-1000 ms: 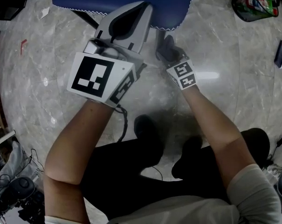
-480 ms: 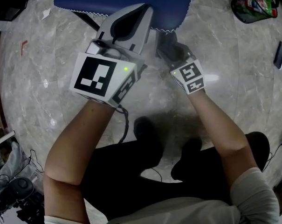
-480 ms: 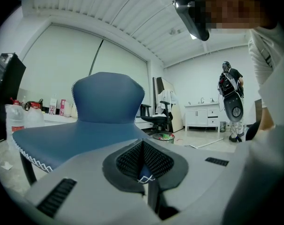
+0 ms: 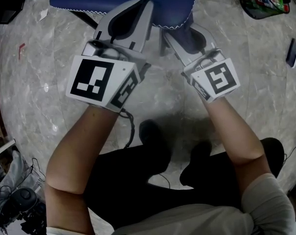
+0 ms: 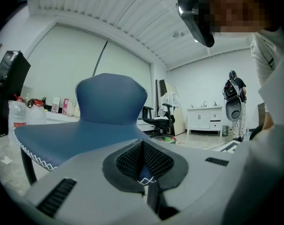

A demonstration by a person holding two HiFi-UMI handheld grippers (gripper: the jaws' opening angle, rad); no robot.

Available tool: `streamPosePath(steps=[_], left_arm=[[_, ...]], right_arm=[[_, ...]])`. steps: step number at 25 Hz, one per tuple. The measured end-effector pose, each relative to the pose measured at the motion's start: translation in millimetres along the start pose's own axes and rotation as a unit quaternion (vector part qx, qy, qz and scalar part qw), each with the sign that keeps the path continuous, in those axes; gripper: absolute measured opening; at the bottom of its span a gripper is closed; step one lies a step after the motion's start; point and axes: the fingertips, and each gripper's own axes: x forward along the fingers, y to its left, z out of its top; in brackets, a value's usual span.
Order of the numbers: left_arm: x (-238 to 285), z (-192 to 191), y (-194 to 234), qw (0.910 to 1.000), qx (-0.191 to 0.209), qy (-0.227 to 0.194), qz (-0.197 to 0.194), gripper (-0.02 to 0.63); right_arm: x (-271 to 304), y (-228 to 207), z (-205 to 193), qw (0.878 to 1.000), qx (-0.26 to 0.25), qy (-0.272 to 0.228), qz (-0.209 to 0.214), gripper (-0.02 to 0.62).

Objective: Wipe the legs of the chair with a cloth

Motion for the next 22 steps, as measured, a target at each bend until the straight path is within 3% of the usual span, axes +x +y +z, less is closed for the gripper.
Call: streamPosePath(steps=[3, 6, 10, 13, 18, 22], left_arm=[[0.9, -1.0, -2.1, 0.9999, 0.010, 0.003, 0.000, 0.006], [1.3, -1.5, -3.2, 0.9999, 0.015, 0.006, -0.002, 0.005], [1.0, -4.5, -6.7, 0.9993, 0.030, 0.012, -0.018, 0.005], [-0.3, -5.5, -6.8, 0.9988, 0.039, 0.014, -0.026, 0.006], [0.1, -7.1, -8.5, 0.9986, 0.040, 0.016, -0.032, 0.005], [-0.2, -6.3, -9.9, 0.9988, 0.036, 0.010, -0.032, 0.006]], right_arm=[[2.2, 1.8, -45.2, 1.000, 0.009, 0.026, -0.001, 0.124], [6.2, 5.8, -120.1, 0.994, 0.031, 0.100, 0.003, 0.123], [3.8, 5.2, -224.1, 0.976, 0.077, 0.204, 0.001, 0.120], [2.5, 9.8, -274.9, 0.962, 0.079, 0.260, 0.010, 0.120], [16.5, 15.6, -284.3, 0.960, 0.051, 0.272, 0.034, 0.120], [14.3, 14.4, -250.4, 0.970, 0.036, 0.240, 0.023, 0.120]])
